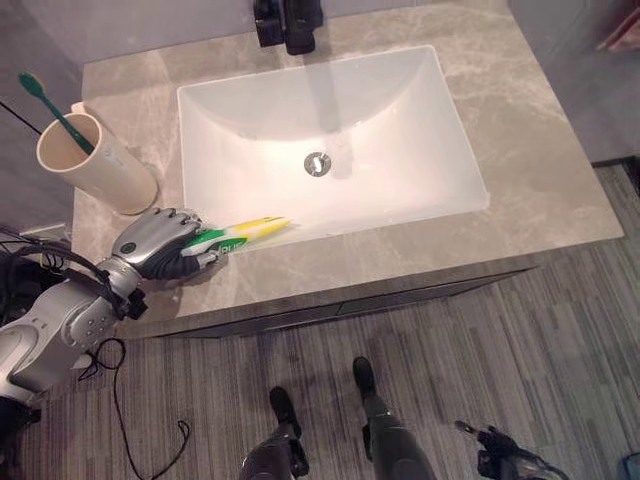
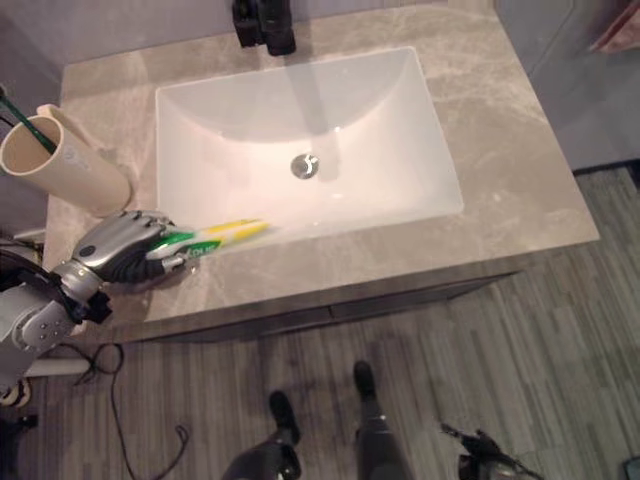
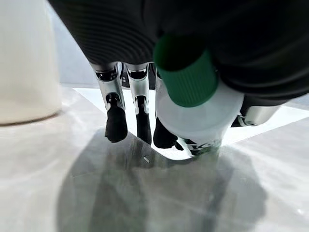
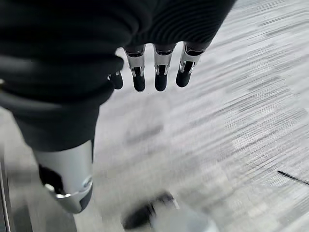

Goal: Put brush and paste in cup on sink, flatten towel.

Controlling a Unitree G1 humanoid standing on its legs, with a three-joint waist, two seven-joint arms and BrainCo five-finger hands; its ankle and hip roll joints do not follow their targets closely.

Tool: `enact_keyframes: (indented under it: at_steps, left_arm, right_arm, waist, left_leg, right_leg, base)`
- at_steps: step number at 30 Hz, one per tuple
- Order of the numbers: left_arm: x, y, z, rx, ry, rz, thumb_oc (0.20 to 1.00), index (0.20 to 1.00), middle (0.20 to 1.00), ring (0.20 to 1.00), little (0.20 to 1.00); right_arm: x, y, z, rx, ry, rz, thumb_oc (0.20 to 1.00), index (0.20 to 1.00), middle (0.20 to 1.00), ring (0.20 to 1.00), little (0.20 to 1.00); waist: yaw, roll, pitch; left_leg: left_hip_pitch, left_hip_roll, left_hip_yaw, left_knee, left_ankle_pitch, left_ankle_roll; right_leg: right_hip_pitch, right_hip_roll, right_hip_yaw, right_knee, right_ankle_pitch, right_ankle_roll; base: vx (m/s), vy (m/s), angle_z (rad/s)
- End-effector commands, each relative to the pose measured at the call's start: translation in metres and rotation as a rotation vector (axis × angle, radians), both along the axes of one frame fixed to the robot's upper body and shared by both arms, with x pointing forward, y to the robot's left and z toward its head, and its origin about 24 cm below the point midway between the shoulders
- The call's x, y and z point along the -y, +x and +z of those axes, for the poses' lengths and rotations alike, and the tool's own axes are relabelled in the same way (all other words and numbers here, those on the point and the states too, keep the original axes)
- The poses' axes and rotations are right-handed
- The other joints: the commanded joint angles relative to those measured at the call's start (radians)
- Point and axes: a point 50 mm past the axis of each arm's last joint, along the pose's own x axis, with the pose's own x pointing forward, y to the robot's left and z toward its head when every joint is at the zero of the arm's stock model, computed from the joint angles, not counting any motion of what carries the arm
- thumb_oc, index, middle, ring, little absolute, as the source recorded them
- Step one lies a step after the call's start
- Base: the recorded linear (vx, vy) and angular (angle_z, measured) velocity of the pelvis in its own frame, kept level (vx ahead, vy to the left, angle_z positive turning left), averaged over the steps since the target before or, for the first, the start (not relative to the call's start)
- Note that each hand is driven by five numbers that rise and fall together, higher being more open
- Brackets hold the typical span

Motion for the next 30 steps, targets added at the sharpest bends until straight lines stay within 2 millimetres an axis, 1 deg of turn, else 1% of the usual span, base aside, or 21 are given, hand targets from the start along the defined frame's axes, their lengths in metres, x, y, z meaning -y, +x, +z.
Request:
enact_keyframes:
  at_steps: [1,5,7,8,10,11,12,13,15,16,17,18,20,21,22,23,24,25,27,29,30]
  left_arm:
    - [0.007,-0.006,0.004,0.048,-0.035,-0.051,0.200,0.200,0.200,0.200,0.200]
    - [0.009,-0.005,0.026,0.160,-0.061,-0.058,0.200,0.200,0.200,0.200,0.200]
    - [0.014,-0.002,0.041,0.244,-0.077,-0.077,0.200,0.200,0.200,0.200,0.200]
    - [0.021,0.000,0.049,0.308,-0.097,-0.103,0.200,0.200,0.200,0.200,0.200]
    - [0.025,0.001,0.054,0.335,-0.101,-0.119,0.200,0.200,0.200,0.200,0.200]
    - [0.031,-0.001,0.070,0.447,-0.098,-0.143,0.200,0.200,0.200,0.200,0.200]
    - [0.034,-0.001,0.074,0.491,-0.112,-0.150,0.200,0.200,0.200,0.200,0.200]
    - [0.035,-0.003,0.084,0.567,-0.120,-0.154,0.200,0.200,0.200,0.200,0.200]
    - [0.039,-0.007,0.096,0.678,-0.162,-0.167,0.200,0.200,0.200,0.200,0.200]
    - [0.045,-0.009,0.103,0.719,-0.178,-0.201,0.200,0.200,0.200,0.200,0.200]
    - [0.045,-0.009,0.103,0.722,-0.177,-0.201,0.200,0.200,0.200,0.200,0.200]
    - [0.048,-0.010,0.116,0.791,-0.183,-0.223,0.200,0.200,0.200,0.200,0.200]
    - [0.053,-0.014,0.131,0.863,-0.196,-0.256,0.200,0.200,0.200,0.200,0.200]
    - [0.056,-0.014,0.137,0.873,-0.184,-0.271,0.200,0.200,0.200,0.200,0.200]
    - [0.055,-0.013,0.138,0.875,-0.181,-0.270,0.200,0.200,0.200,0.200,0.200]
    - [0.059,-0.012,0.146,0.885,-0.172,-0.288,0.200,0.200,0.200,0.200,0.200]
    - [0.061,-0.010,0.149,0.881,-0.173,-0.294,0.200,0.200,0.200,0.200,0.200]
    - [0.060,-0.009,0.150,0.881,-0.173,-0.292,0.200,0.200,0.200,0.200,0.200]
    - [0.063,-0.002,0.156,0.861,-0.174,-0.285,0.200,0.200,0.200,0.200,0.200]
    - [0.068,0.000,0.158,0.840,-0.177,-0.307,0.200,0.200,0.200,0.200,0.200]
    - [0.070,0.002,0.158,0.832,-0.187,-0.319,0.200,0.200,0.200,0.200,0.200]
  right_arm:
    - [0.026,-0.048,0.006,-0.020,-0.015,-0.252,1.000,1.000,1.000,1.000,1.000]
    - [0.072,-0.058,0.035,0.068,-0.126,-0.414,1.000,1.000,1.000,1.000,1.000]
    - [0.106,-0.043,0.066,0.185,-0.252,-0.456,1.000,1.000,1.000,1.000,1.000]
    - [0.124,-0.025,0.088,0.288,-0.335,-0.444,1.000,1.000,1.000,1.000,1.000]
    - [0.128,-0.019,0.095,0.307,-0.371,-0.415,1.000,1.000,1.000,1.000,1.000]
    - [0.148,0.020,0.145,0.469,-0.571,-0.280,1.000,1.000,1.000,1.000,1.000]
    - [0.149,0.034,0.166,0.524,-0.671,-0.242,1.000,1.000,1.000,1.000,1.000]
    - [0.148,0.060,0.210,0.660,-0.836,-0.159,1.000,1.000,1.000,1.000,1.000]
    - [0.129,0.080,0.263,0.817,-1.079,-0.098,1.000,1.000,1.000,1.000,1.000]
    - [0.118,0.090,0.279,0.891,-1.141,-0.099,1.000,1.000,1.000,1.000,1.000]
    - [0.117,0.090,0.279,0.890,-1.144,-0.102,1.000,1.000,1.000,1.000,1.000]
    - [0.091,0.113,0.304,1.054,-1.179,-0.032,1.000,1.000,1.000,1.000,1.000]
    - [0.052,0.136,0.323,1.283,-1.095,0.115,1.000,1.000,1.000,1.000,1.000]
    - [0.036,0.147,0.327,1.364,-1.007,0.203,1.000,1.000,1.000,1.000,1.000]
    - [0.036,0.148,0.327,1.368,-1.001,0.203,1.000,1.000,1.000,1.000,1.000]
    - [0.007,0.167,0.330,1.436,-0.870,0.398,1.000,1.000,1.000,1.000,1.000]
    - [-0.004,0.176,0.329,1.433,-0.812,0.485,1.000,1.000,1.000,1.000,1.000]
    - [-0.004,0.177,0.329,1.434,-0.807,0.487,1.000,1.000,1.000,1.000,1.000]
    - [-0.044,0.213,0.312,1.348,-0.613,0.742,1.000,1.000,1.000,1.000,1.000]
    - [-0.080,0.232,0.310,1.347,-0.445,0.932,1.000,1.000,1.000,1.000,1.000]
    - [-0.090,0.240,0.309,1.354,-0.372,0.955,1.000,1.000,1.000,1.000,1.000]
  waist:
    - [-0.006,-0.040,-0.134]
    - [-0.014,-0.067,-0.174]
    - [-0.030,-0.078,-0.193]
    - [-0.037,-0.083,-0.200]
    - [-0.038,-0.085,-0.205]
    - [-0.057,-0.088,-0.222]
    - [-0.059,-0.087,-0.227]
    - [-0.069,-0.084,-0.240]
    - [-0.081,-0.076,-0.261]
    - [-0.074,-0.071,-0.270]
    - [-0.074,-0.073,-0.266]
    - [-0.072,-0.074,-0.275]
    - [-0.066,-0.069,-0.283]
    - [-0.062,-0.070,-0.286]
    - [-0.064,-0.074,-0.283]
    - [-0.054,-0.075,-0.290]
    - [-0.049,-0.079,-0.291]
    - [-0.051,-0.080,-0.290]
    - [-0.024,-0.082,-0.292]
    - [-0.008,-0.086,-0.290]
    - [-0.005,-0.089,-0.288]
  left_leg:
    - [0.068,0.075,-0.038,0.011,-0.033,-0.078]
    - [0.089,0.083,-0.041,0.011,-0.036,-0.080]
    - [0.104,0.086,-0.037,0.011,-0.050,-0.081]
    - [0.106,0.087,-0.035,0.011,-0.043,-0.082]
    - [0.106,0.087,-0.035,0.011,-0.042,-0.081]
    - [0.122,0.090,-0.032,0.011,-0.057,-0.079]
    - [0.122,0.088,-0.034,0.011,-0.051,-0.077]
    - [0.132,0.087,-0.034,0.011,-0.064,-0.074]
    - [0.146,0.082,-0.034,0.011,-0.076,-0.068]
    - [0.151,0.080,-0.035,0.011,-0.079,-0.066]
    - [0.149,0.079,-0.035,0.011,-0.072,-0.066]
    - [0.155,0.076,-0.034,0.011,-0.072,-0.064]
    - [0.164,0.073,-0.034,0.011,-0.079,-0.063]
    - [0.167,0.070,-0.036,0.011,-0.077,-0.062]
    - [0.164,0.069,-0.036,0.011,-0.069,-0.062]
    - [0.169,0.067,-0.040,0.011,-0.072,-0.062]
    - [0.166,0.064,-0.042,0.011,-0.062,-0.061]
    - [0.166,0.063,-0.042,0.011,-0.062,-0.061]
    - [0.178,0.059,-0.045,0.011,-0.067,-0.057]
    - [0.186,0.056,-0.045,0.011,-0.065,-0.056]
    - [0.185,0.055,-0.045,0.011,-0.057,-0.055]
  right_leg:
    - [-0.001,-0.089,-0.033,0.001,0.011,0.142]
    - [0.025,-0.086,-0.043,0.001,0.012,0.142]
    - [0.039,-0.085,-0.047,0.001,0.004,0.149]
    - [0.040,-0.086,-0.045,0.001,0.012,0.150]
    - [0.040,-0.086,-0.045,0.001,0.015,0.151]
    - [0.057,-0.089,-0.047,0.001,0.007,0.155]
    - [0.060,-0.092,-0.050,0.001,0.014,0.153]
    - [0.069,-0.094,-0.049,0.001,0.006,0.156]
    - [0.083,-0.097,-0.048,0.001,0.005,0.158]
    - [0.092,-0.100,-0.051,0.001,0.003,0.159]
    - [0.089,-0.100,-0.050,0.001,0.009,0.158]
    - [0.096,-0.103,-0.049,0.001,0.010,0.157]
    - [0.108,-0.106,-0.052,0.001,0.002,0.158]
    - [0.113,-0.108,-0.054,0.001,0.002,0.158]
    - [0.110,-0.108,-0.053,0.001,0.008,0.156]
    - [0.121,-0.113,-0.057,0.001,0.003,0.156]
    - [0.121,-0.116,-0.059,0.001,0.011,0.154]
    - [0.121,-0.116,-0.059,0.001,0.011,0.154]
    - [0.136,-0.122,-0.066,0.001,0.007,0.153]
    - [0.145,-0.125,-0.068,0.001,0.008,0.151]
    - [0.144,-0.126,-0.067,0.001,0.014,0.149]
  base:
    - [0.04,-0.033,0.17]
    - [0.00,-0.023,0.10]
    - [0.00,0.000,0.00]
    - [-0.04,-0.004,0.02]
    - [-0.03,-0.003,0.00]
    - [-0.01,0.034,0.00]
    - [0.04,0.060,0.02]
    - [0.01,0.036,-0.03]
    - [0.06,0.056,-0.04]
    - [0.02,0.036,0.01]
    - [0.00,0.000,0.00]
    - [-0.02,0.038,-0.01]
    - [0.00,0.051,0.01]
    - [-0.05,0.013,-0.01]
    - [-0.04,0.023,0.01]
    - [-0.06,0.009,0.01]
    - [-0.04,0.018,0.04]
    - [-0.06,0.011,0.02]
    - [-0.03,0.038,0.03]
    - [-0.03,0.031,0.00]
    - [0.00,0.000,0.00]
